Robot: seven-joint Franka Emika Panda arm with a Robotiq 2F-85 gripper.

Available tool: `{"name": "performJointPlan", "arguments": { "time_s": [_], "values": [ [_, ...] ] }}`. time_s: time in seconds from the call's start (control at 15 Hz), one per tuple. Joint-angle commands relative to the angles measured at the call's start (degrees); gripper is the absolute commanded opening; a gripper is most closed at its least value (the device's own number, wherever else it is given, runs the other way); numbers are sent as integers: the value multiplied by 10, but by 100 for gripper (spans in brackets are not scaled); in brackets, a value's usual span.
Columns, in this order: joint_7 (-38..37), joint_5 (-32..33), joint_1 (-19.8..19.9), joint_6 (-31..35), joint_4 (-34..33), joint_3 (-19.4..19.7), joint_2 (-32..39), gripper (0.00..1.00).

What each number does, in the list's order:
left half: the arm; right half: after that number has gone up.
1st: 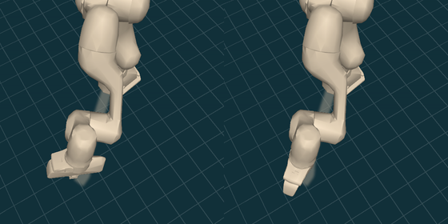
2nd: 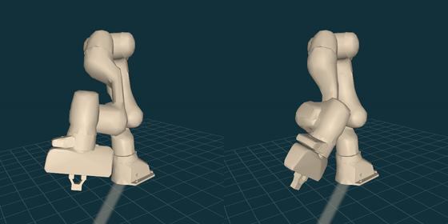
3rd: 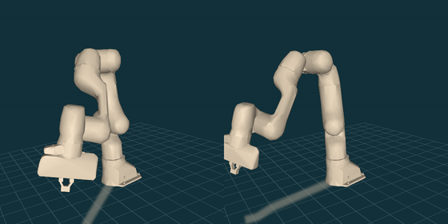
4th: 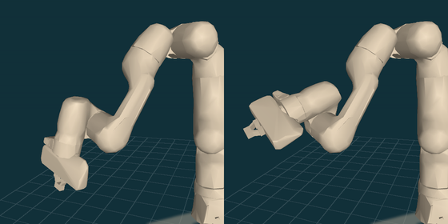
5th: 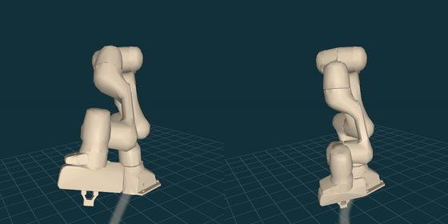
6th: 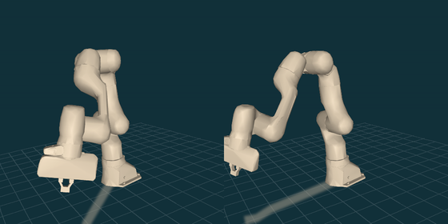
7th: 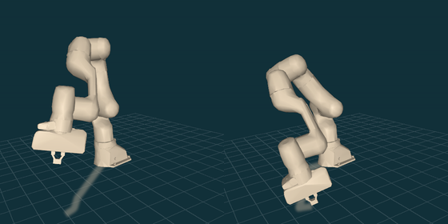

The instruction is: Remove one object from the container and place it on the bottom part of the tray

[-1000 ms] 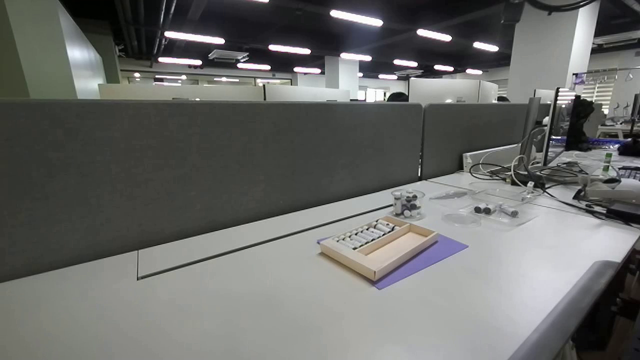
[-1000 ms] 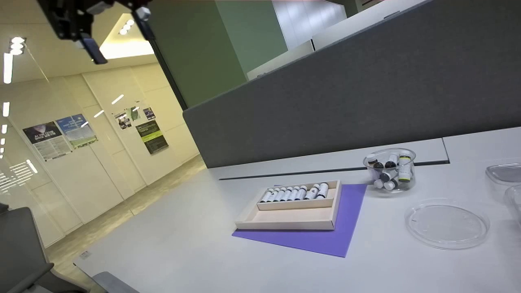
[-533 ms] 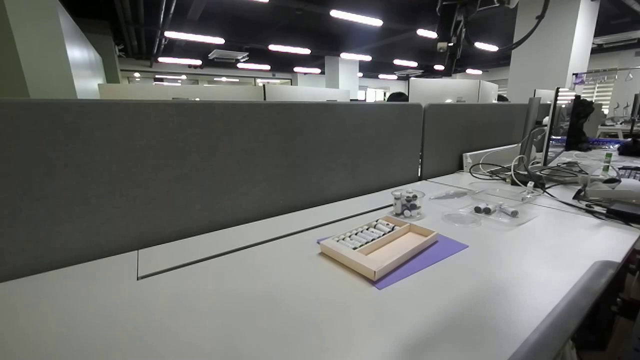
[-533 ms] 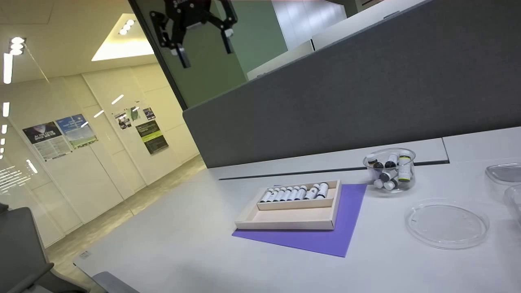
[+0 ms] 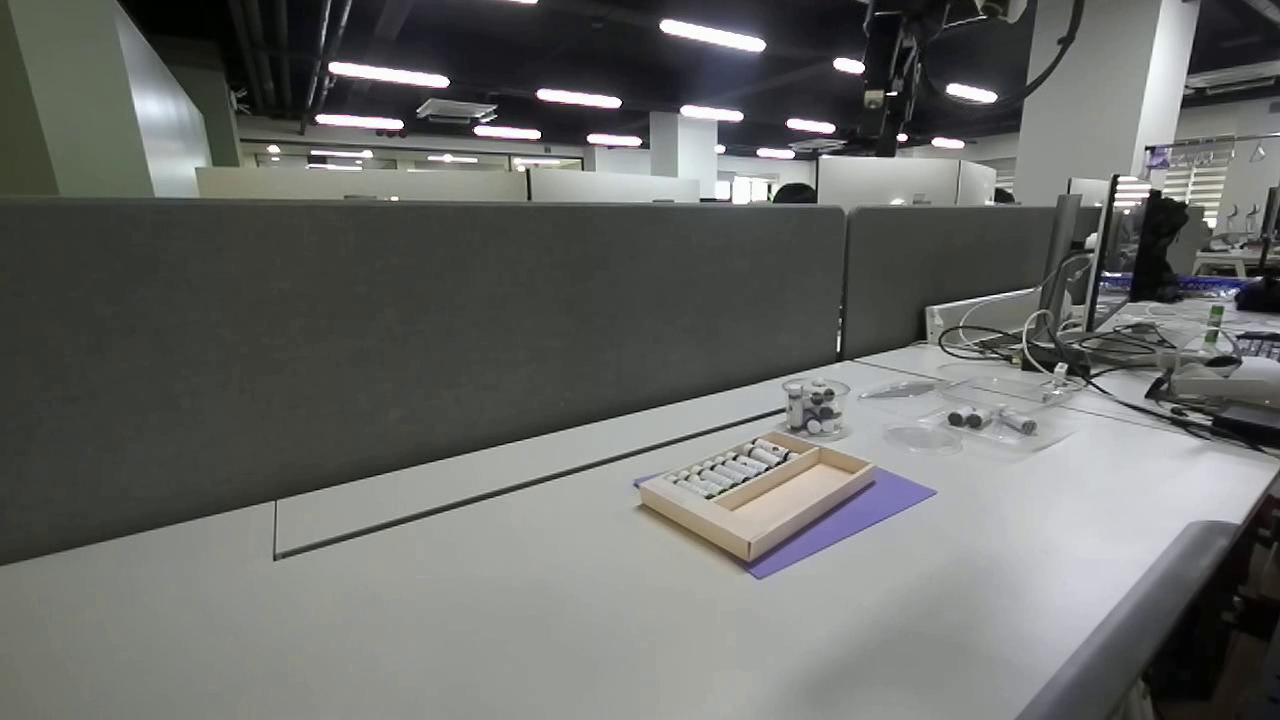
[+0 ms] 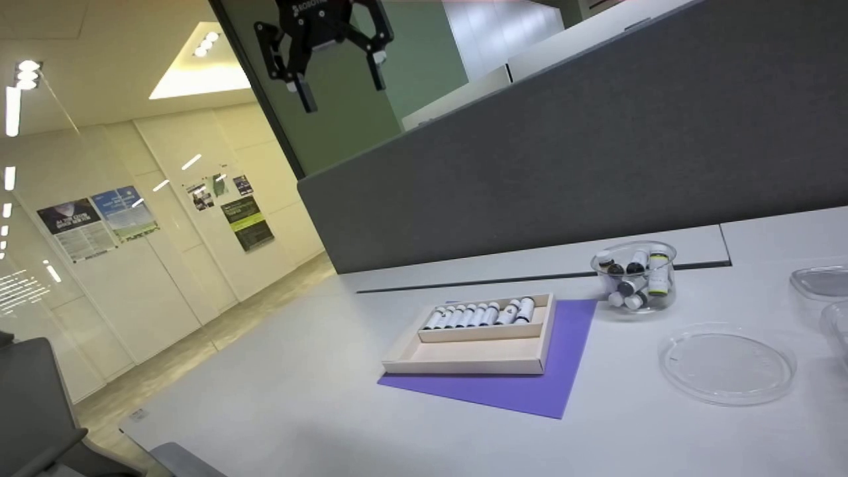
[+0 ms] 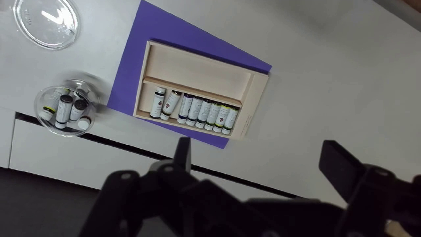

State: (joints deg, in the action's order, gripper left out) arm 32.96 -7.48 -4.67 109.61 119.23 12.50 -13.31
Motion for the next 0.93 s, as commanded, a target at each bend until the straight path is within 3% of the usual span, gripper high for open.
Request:
{"name": "performJointPlan", "arguments": {
  "time_s": [0.0, 0.27, 0.47, 0.87],
  "values": [
    [4, -5, 20, -2, 0, -18, 0, 100],
    [9, -27, 32, 29, -22, -7, 33, 100],
    [39, -5, 70, 62, -67, 10, 100, 100],
    [108, -42, 162, 120, -195, 18, 265, 100]
  ]
}}
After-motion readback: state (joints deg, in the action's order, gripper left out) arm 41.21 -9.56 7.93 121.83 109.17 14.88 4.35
